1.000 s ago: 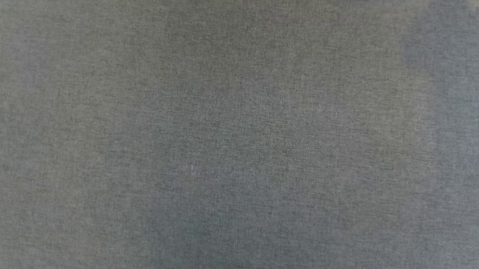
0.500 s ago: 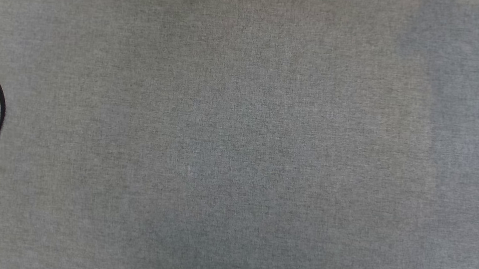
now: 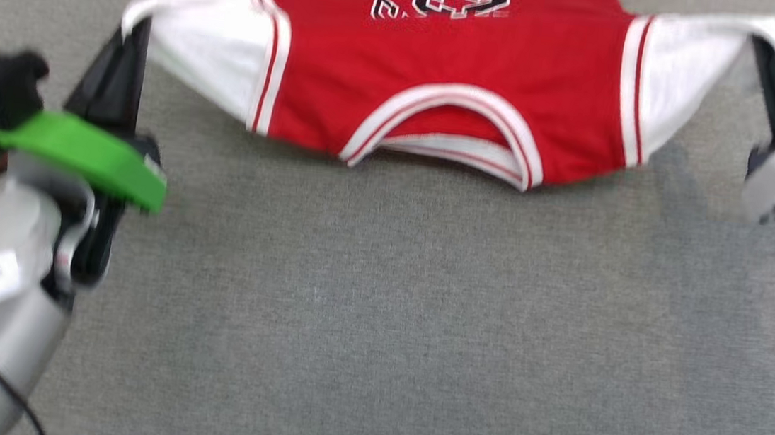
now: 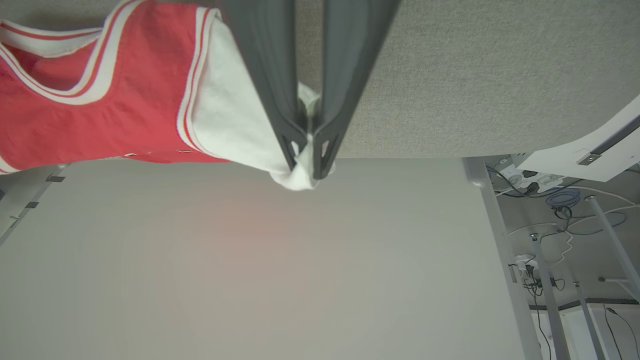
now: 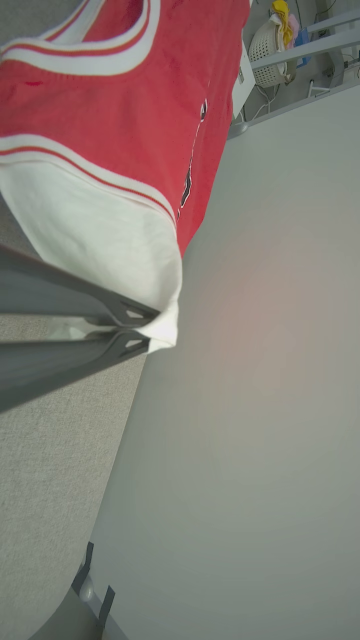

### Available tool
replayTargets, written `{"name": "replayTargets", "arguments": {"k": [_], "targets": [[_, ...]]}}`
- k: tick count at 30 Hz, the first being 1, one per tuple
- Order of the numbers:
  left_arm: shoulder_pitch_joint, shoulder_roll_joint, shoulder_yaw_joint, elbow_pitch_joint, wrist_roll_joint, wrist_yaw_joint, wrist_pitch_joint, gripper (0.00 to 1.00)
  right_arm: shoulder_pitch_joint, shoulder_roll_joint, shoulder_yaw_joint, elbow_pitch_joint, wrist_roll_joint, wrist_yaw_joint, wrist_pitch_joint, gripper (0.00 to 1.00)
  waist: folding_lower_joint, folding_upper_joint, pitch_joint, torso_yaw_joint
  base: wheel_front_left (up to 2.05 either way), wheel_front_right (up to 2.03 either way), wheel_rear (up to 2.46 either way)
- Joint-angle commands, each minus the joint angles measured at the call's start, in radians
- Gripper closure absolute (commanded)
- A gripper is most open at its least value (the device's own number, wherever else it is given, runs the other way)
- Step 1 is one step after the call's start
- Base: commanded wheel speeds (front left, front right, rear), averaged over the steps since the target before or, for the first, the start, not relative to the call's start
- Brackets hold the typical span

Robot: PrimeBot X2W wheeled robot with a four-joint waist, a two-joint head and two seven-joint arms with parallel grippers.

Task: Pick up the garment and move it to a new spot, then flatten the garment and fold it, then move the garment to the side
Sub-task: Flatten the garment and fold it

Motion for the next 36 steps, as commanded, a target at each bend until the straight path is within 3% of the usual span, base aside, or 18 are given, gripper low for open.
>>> {"name": "replayTargets", "arguments": {"k": [1,10,21,29,35,36], "targets": [[0.07,0.017,0.011,-0.023,0.002,0.013,-0.006,1.0,0.068,-0.009,-0.013,-0.023,0.006,-0.001,0.003,1.0,0.0001,0.0,-0.1,-0.001,0.0,0.0,0.0],[0.413,0.052,0.038,-0.133,-0.048,0.086,-0.006,1.0,0.481,0.018,-0.162,-0.166,0.002,-0.001,0.074,1.0,0.0001,0.0,-0.205,0.007,0.0,0.0,0.0],[0.686,0.031,0.051,-0.158,-0.078,0.141,-0.006,1.0,0.898,0.109,-0.334,-0.294,-0.053,-0.001,0.177,1.0,0.0001,0.0,-0.294,0.02,0.0,0.0,0.0],[0.799,0.013,0.04,-0.141,-0.08,0.148,-0.006,1.0,1.076,0.157,-0.425,-0.33,-0.079,-0.001,0.25,1.0,0.0001,0.0,-0.307,0.034,0.0,0.0,0.0],[0.792,-0.008,0.034,-0.144,-0.059,0.146,-0.006,1.0,1.077,0.184,-0.462,-0.352,-0.082,-0.001,0.267,1.0,0.0001,0.0,-0.298,0.042,0.0,0.0,0.0],[0.786,-0.011,0.031,-0.145,-0.054,0.146,-0.006,1.0,1.069,0.186,-0.467,-0.356,-0.081,-0.001,0.271,0.79,0.0001,0.0,-0.296,0.042,0.0,0.0,0.0]]}}
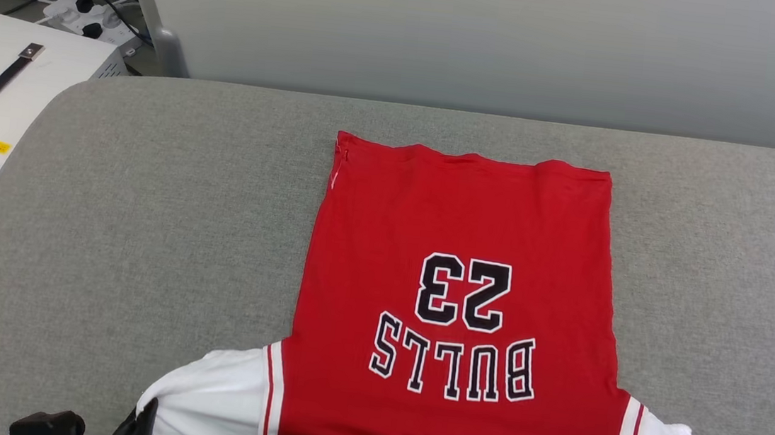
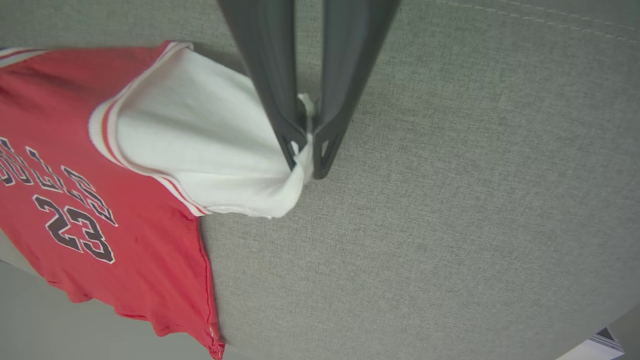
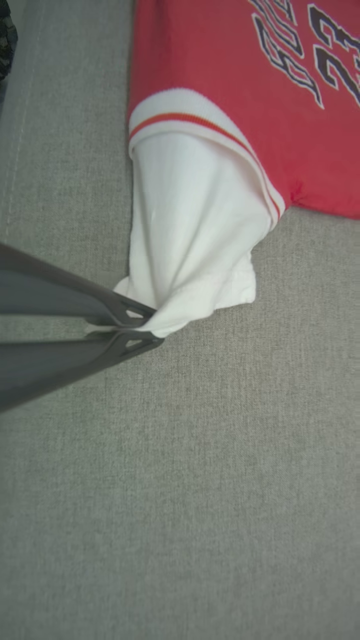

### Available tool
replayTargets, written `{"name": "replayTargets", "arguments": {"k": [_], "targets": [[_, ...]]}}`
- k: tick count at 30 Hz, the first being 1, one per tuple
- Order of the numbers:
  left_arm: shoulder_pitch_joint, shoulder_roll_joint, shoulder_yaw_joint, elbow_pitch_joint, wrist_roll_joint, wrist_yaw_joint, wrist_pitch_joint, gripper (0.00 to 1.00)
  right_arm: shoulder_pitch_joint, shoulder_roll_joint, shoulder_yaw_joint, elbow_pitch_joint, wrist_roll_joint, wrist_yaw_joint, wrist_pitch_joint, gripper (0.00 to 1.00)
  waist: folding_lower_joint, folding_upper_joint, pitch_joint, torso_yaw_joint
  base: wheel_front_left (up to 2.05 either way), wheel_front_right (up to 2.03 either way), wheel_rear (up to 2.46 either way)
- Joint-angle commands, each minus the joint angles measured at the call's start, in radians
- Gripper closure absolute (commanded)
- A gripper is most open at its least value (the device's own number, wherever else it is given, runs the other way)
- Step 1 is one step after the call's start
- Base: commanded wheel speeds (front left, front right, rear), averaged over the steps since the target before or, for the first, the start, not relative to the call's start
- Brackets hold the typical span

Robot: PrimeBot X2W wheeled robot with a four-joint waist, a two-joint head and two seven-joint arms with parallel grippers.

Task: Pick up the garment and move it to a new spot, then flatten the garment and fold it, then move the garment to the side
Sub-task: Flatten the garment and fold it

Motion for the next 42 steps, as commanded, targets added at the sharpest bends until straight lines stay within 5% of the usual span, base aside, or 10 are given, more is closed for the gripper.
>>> {"name": "replayTargets", "arguments": {"k": [1,2,10,17,21,34,42], "targets": [[-0.018,-0.003,-0.003,0.0,0.018,0.004,-0.006,1.0,-0.021,-0.006,-0.013,-0.01,-0.011,-0.002,0.008,0.51,0.0001,0.0,0.006,0.001,0.0,0.0,0.0],[-0.027,-0.008,-0.008,-0.001,0.025,0.004,-0.006,1.0,-0.03,-0.009,-0.017,-0.017,-0.015,-0.002,0.01,0.0,0.0001,0.0,0.009,0.002,0.0,0.0,0.0],[-0.097,-0.054,-0.031,-0.031,0.084,0.011,-0.006,1.0,-0.171,-0.063,-0.087,-0.166,-0.011,-0.002,0.025,0.0,0.0001,0.0,0.06,0.022,0.0,0.0,0.0],[-0.168,-0.091,-0.033,-0.077,0.153,0.01,-0.006,1.0,-0.418,-0.204,-0.132,-0.271,0.005,-0.002,0.12,0.0,0.0001,0.0,0.15,0.079,0.0,0.0,0.0],[-0.221,-0.125,-0.022,-0.108,0.195,0.004,-0.006,1.0,-0.621,-0.29,-0.064,-0.274,0.026,-0.002,0.253,0.0,0.0001,0.0,0.226,0.124,0.0,0.0,0.0],[-0.337,-0.263,0.029,-0.159,0.326,-0.046,-0.006,1.0,-1.13,-0.378,0.253,0.066,0.133,-0.002,0.835,0.0,0.0001,0.0,0.419,0.235,0.0,0.0,0.0],[-0.374,-0.347,0.059,-0.146,0.38,-0.101,-0.006,1.0,-1.229,-0.352,0.305,0.245,0.1,-0.002,0.874,0.0,0.0001,0.0,0.506,0.283,0.0,0.0,0.0]]}}
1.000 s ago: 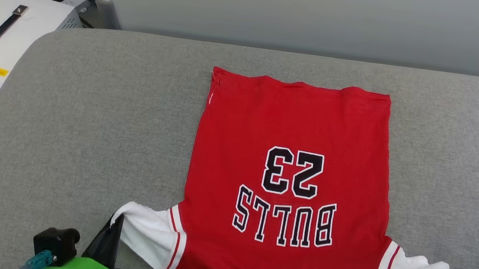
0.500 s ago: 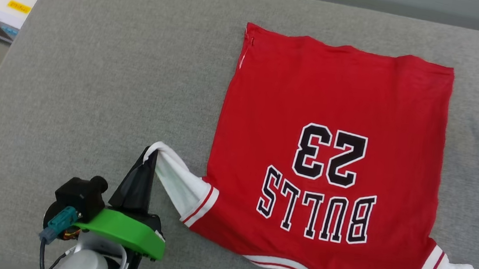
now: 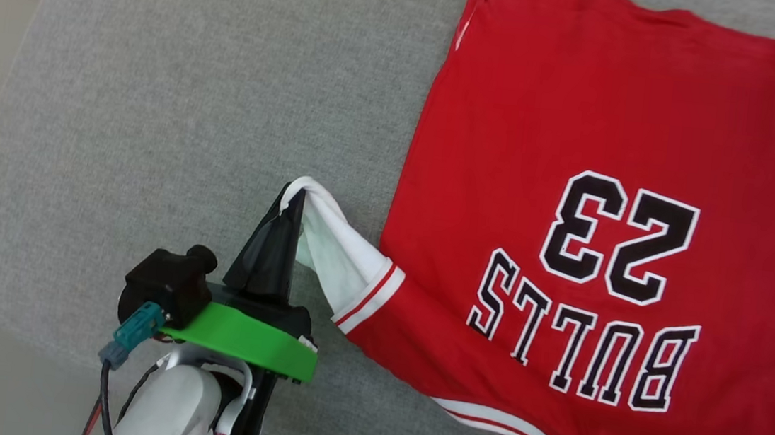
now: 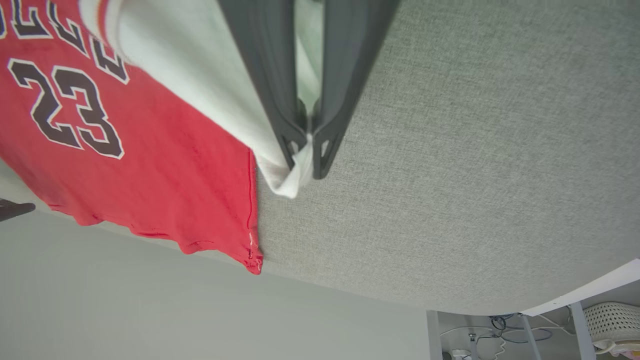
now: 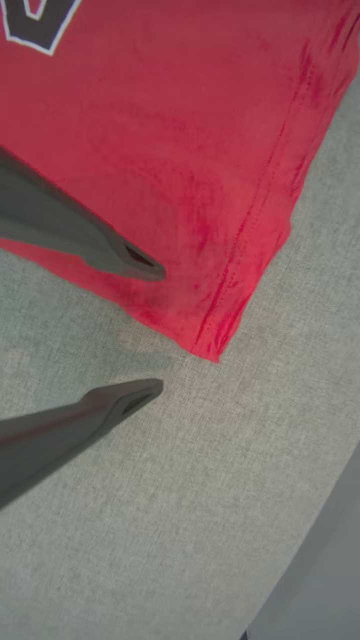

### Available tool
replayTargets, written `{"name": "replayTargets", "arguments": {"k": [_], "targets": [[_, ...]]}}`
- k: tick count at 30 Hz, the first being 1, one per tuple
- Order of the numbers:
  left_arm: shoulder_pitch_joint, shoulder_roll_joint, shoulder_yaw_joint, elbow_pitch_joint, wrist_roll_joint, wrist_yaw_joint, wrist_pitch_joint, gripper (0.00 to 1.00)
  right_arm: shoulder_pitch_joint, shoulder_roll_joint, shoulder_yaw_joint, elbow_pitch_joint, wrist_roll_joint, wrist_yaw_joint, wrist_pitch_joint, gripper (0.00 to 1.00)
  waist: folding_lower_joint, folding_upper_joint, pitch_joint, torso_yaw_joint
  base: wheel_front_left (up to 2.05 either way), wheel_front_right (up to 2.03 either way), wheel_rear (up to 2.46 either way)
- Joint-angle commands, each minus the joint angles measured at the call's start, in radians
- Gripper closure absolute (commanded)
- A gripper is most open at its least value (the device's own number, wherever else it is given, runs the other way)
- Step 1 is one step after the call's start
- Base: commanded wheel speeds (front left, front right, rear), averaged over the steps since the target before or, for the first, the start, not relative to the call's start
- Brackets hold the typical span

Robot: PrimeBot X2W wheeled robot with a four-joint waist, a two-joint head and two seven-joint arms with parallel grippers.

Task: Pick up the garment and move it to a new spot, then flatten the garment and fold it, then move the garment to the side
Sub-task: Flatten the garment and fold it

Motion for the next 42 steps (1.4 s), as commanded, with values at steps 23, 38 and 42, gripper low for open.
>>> {"name": "replayTargets", "arguments": {"k": [23,38,42], "targets": [[0.057,-0.093,0.161,0.114,0.111,-0.102,-0.006,1.0,0.138,-0.052,0.074,0.053,0.095,-0.001,-0.314,1.0,-0.0002,0.0,-0.114,-0.031,0.0,0.0,0.0],[0.198,-0.047,0.204,0.132,0.108,-0.075,-0.003,1.0,0.751,-0.126,-0.157,-0.249,0.162,-0.001,-0.443,1.0,-0.0002,0.0,-0.299,-0.136,0.0,0.0,0.0],[0.227,-0.037,0.211,0.122,0.104,-0.065,0.002,1.0,0.946,-0.063,-0.242,-0.316,0.138,-0.001,-0.432,1.0,-0.0002,0.0,-0.322,-0.157,0.0,0.0,0.0]]}}
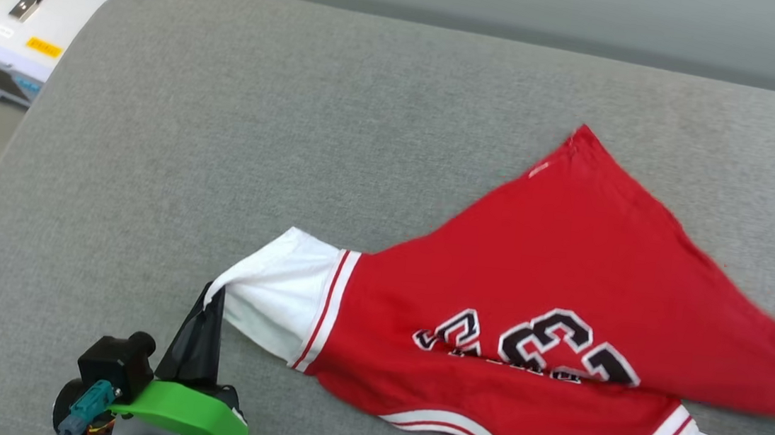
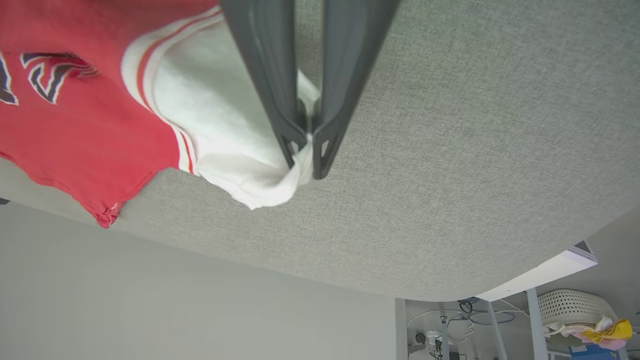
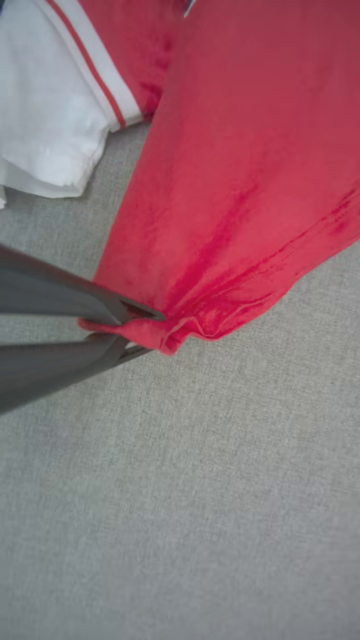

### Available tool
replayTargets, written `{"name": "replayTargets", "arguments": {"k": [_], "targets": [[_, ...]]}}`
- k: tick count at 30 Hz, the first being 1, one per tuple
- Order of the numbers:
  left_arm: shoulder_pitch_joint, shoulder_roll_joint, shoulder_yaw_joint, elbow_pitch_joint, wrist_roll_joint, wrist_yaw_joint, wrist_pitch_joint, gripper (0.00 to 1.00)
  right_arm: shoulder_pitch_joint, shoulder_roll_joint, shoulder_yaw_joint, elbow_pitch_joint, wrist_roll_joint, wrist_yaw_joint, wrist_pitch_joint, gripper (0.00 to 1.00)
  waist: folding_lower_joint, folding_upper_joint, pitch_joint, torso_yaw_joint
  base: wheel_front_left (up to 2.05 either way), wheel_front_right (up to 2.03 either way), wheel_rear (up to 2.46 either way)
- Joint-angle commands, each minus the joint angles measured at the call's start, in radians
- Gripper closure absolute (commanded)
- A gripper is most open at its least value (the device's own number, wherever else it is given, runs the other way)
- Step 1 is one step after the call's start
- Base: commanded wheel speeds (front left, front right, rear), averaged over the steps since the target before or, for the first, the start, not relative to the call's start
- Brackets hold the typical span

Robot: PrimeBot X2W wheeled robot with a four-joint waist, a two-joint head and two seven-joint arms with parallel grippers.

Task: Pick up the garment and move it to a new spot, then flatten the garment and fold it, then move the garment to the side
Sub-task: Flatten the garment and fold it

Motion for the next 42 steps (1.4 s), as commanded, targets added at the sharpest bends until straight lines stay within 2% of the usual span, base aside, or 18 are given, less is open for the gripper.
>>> {"name": "replayTargets", "arguments": {"k": [1,7,13,14,15,16,17,24,29,35,42], "targets": [[0.017,0.009,0.004,-0.006,-0.004,0.007,0.002,1.0,0.058,0.03,-0.021,-0.016,-0.014,-0.001,0.006,1.0,0.0,-0.0001,-0.042,-0.043,0.0,0.0,0.0],[0.032,0.022,0.003,-0.018,-0.006,0.012,0.016,1.0,0.263,0.159,-0.075,-0.019,-0.047,-0.001,0.035,1.0,0.0,-0.0001,-0.049,-0.054,0.0,0.0,0.0],[0.026,0.028,-0.003,-0.021,-0.005,0.014,0.022,1.0,0.325,0.236,-0.054,0.046,-0.071,-0.001,0.036,1.0,0.0,-0.0001,-0.045,-0.054,0.0,0.0,0.0],[0.025,0.028,-0.004,-0.021,-0.005,0.015,0.022,1.0,0.317,0.245,-0.059,0.047,-0.072,-0.001,0.022,0.96,0.0,-0.0001,-0.045,-0.055,0.0,0.0,0.0],[0.026,0.029,-0.004,-0.021,-0.005,0.016,0.022,1.0,0.309,0.247,-0.062,0.044,-0.076,-0.001,0.014,0.63,0.0,-0.0001,-0.046,-0.056,0.0,0.0,0.0],[0.026,0.03,-0.005,-0.021,-0.005,0.017,0.022,1.0,0.296,0.245,-0.067,0.034,-0.084,-0.001,-0.001,0.17,0.0,-0.0001,-0.047,-0.057,0.0,0.0,0.0],[0.027,0.03,-0.006,-0.021,-0.004,0.017,0.022,1.0,0.283,0.243,-0.078,0.024,-0.091,-0.001,-0.018,0.0,0.0,-0.0001,-0.048,-0.057,0.0,0.0,0.0],[0.02,0.028,-0.02,-0.032,0.002,0.022,0.024,1.0,0.144,0.207,-0.153,-0.13,-0.124,-0.001,-0.078,0.0,0.0,-0.0001,-0.041,-0.044,0.0,0.0,0.0],[-0.005,0.021,-0.039,-0.038,0.008,0.017,0.023,1.0,-0.01,0.155,-0.131,-0.232,-0.131,-0.001,-0.049,0.0,0.0,-0.0001,-0.008,-0.019,0.0,0.0,0.0],[-0.057,0.005,-0.066,-0.043,0.021,0.007,0.018,1.0,-0.253,0.092,0.034,-0.267,-0.128,-0.001,0.091,0.0,0.0,-0.0001,0.052,0.022,0.0,0.0,0.0],[-0.117,-0.025,-0.09,-0.048,0.034,-0.007,0.006,1.0,-0.52,0.014,0.298,-0.126,-0.09,-0.001,0.299,0.0,0.0,-0.0001,0.124,0.076,0.0,0.0,0.0]]}}
